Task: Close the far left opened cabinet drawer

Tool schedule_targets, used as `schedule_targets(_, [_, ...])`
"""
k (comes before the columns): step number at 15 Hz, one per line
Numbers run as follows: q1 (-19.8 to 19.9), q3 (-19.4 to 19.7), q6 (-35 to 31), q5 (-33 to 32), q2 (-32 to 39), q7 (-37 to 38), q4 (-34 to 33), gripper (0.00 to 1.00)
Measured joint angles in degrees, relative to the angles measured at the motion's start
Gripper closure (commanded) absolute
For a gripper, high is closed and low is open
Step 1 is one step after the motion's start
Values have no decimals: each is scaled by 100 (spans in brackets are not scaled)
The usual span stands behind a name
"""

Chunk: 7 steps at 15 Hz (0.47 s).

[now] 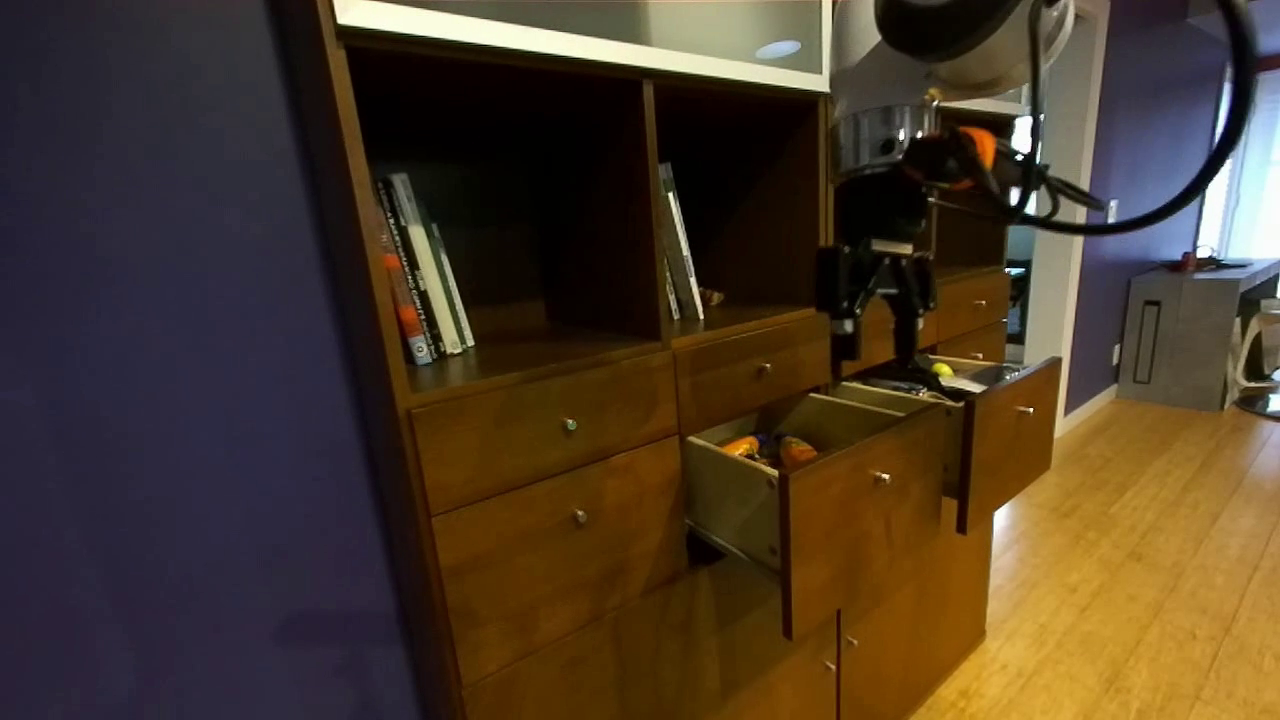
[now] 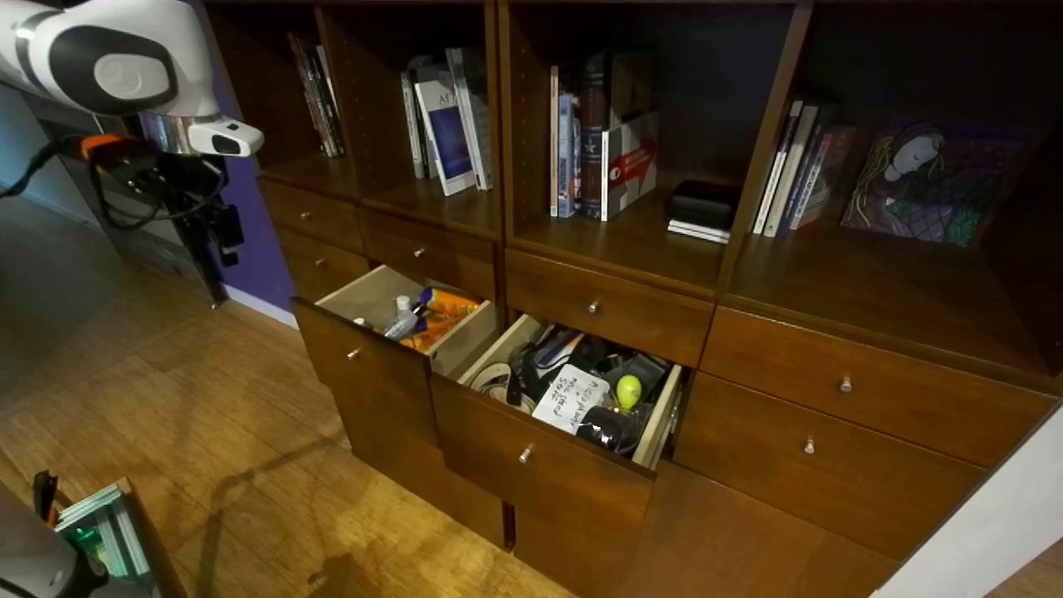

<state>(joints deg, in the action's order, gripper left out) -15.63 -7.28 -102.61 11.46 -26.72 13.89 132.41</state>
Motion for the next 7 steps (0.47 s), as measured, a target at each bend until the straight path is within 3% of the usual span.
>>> schedule_targets(4, [406,139,758,-49,-923,-502,231,0])
schedule_targets(7, [508,279,892,-64,-1432,-986,421,0])
